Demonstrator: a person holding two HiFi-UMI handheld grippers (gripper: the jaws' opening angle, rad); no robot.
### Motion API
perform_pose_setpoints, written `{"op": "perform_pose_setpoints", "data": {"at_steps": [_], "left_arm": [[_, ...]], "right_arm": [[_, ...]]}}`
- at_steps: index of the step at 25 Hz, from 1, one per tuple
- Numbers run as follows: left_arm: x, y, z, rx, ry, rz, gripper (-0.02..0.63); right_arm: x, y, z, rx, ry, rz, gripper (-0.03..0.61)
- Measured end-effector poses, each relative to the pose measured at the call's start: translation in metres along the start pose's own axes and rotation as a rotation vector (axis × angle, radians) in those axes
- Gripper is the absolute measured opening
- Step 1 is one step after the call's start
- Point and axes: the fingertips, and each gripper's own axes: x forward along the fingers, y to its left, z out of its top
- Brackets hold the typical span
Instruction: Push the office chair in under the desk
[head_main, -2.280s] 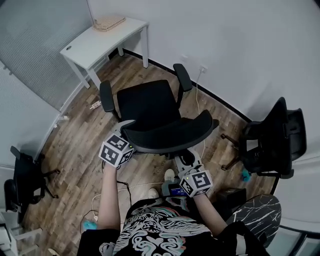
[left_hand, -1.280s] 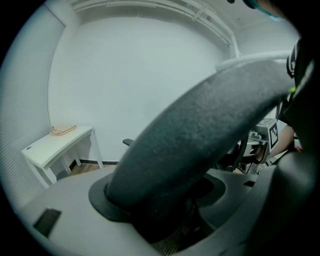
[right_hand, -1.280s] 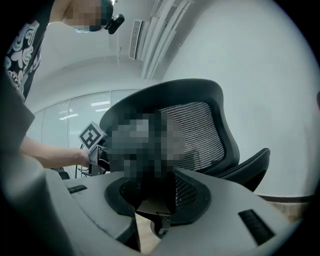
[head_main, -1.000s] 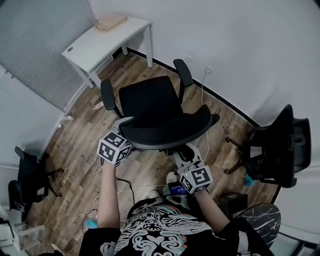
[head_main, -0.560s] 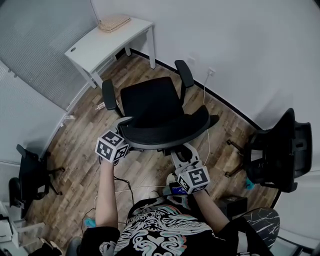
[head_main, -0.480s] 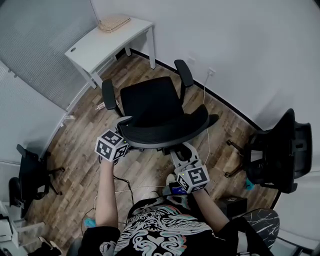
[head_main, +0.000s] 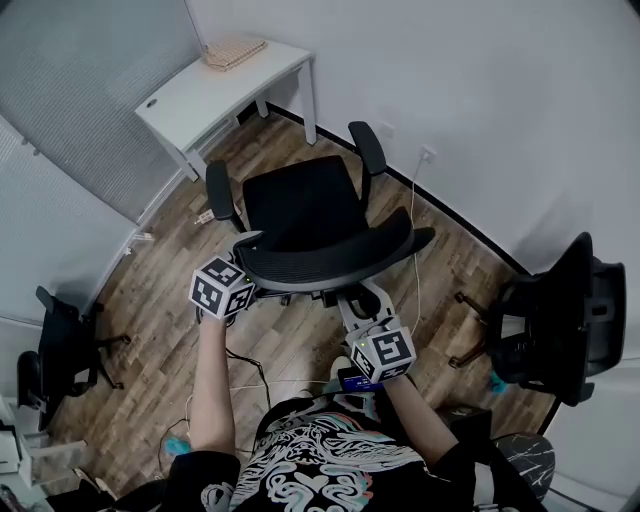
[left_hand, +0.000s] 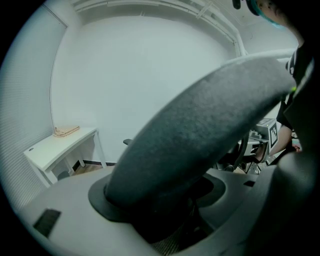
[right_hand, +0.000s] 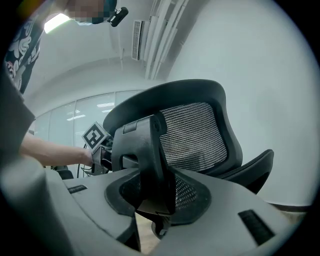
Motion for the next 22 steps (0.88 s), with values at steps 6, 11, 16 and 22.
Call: {"op": "perform_pose_setpoints", "data": {"at_steps": [6,11,16,22], "left_arm": [[0.005,0.005,0.005,-0.005,-0.002,0.017,0.308],[0.011,0.007,0.009,-0.014,0.0,0.019,0.308],[0.016,0.011,0.012,-0.016,-0.002,0.028,0.308],[0.017,0.017,0.016,-0.014,-0.01,0.037,0.308]], "right_arm": [[0.006,-0.007,0.003,-0.006,0.006,0.021,0.106],[0.01,-0.016,0.005,-0.008,0.001,0.026,0.104],[0.014,-0.021,0.006,-0.004,0.009,0.037,0.104],[0.022,-0.023,0.008,-0.011,0.008,0.053,0.104]]}}
